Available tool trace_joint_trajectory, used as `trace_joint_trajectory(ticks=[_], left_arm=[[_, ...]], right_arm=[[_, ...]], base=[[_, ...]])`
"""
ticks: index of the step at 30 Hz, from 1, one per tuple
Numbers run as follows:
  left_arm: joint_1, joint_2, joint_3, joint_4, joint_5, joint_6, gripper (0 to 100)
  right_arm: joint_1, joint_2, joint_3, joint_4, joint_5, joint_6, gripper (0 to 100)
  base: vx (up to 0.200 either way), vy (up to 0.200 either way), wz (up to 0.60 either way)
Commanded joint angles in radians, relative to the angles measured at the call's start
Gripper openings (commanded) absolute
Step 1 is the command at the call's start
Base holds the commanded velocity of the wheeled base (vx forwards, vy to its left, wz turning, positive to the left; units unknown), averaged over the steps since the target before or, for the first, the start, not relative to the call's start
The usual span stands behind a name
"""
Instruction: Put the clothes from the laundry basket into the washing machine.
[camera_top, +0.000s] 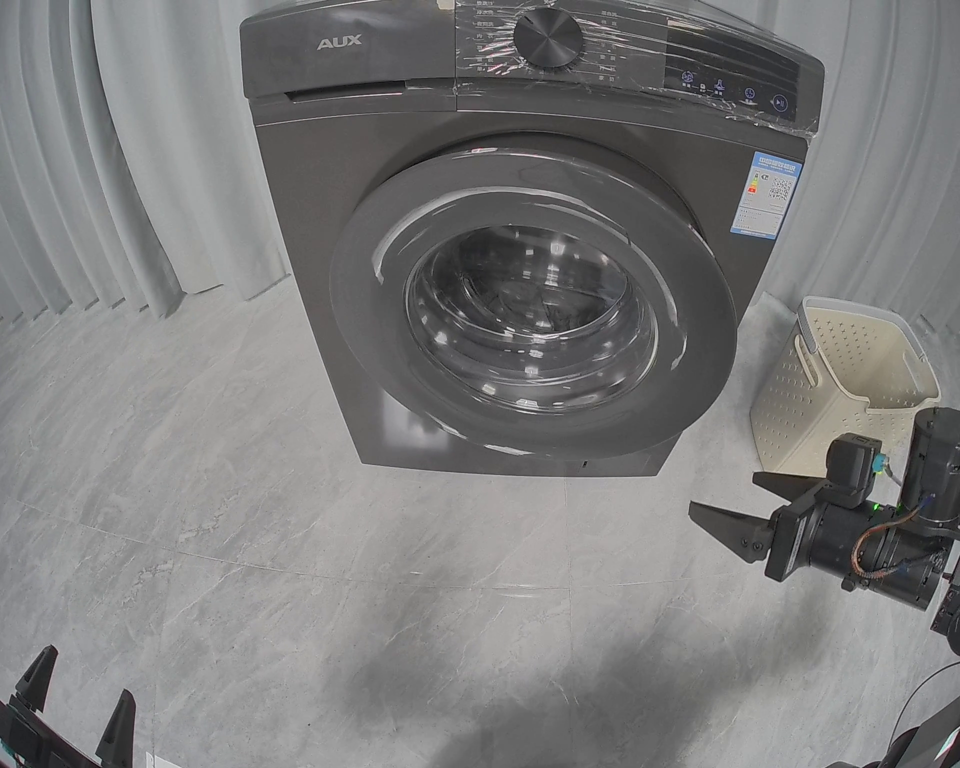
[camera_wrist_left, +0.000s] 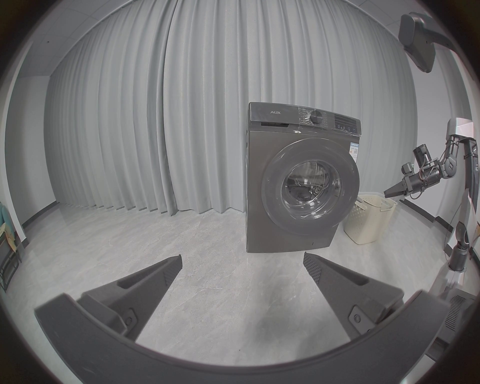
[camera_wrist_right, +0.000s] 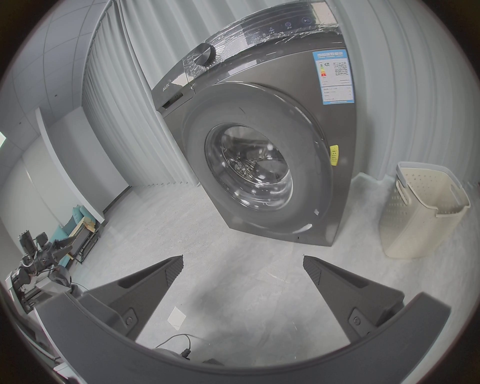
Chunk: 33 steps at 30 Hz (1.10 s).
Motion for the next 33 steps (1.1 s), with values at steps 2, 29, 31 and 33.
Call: trace_joint_trajectory(ticks=[2,29,31,33], left_arm=[[0.0,-0.008,0.018,0.0,0.0,0.0,100],[0.0,-0.008,0.018,0.0,0.0,-0.002,100],[0.0,-0.008,0.018,0.0,0.0,-0.002,100],[0.0,-0.008,0.018,0.0,0.0,0.0,100]], right_arm=[[0.003,0.081,-0.035,-0.089,-0.003,-0.006,100],[0.092,0.173,-0.032,-0.215,-0.024,-0.018,100],[0.098,0.158,-0.003,-0.216,-0.011,-0.018,100],[0.098,0.153,0.002,-0.216,-0.003,-0.016,100]], base=[[0.2,0.0,0.0],[0.126,0.0,0.0],[0.0,0.0,0.0],[0.0,0.0,0.0]])
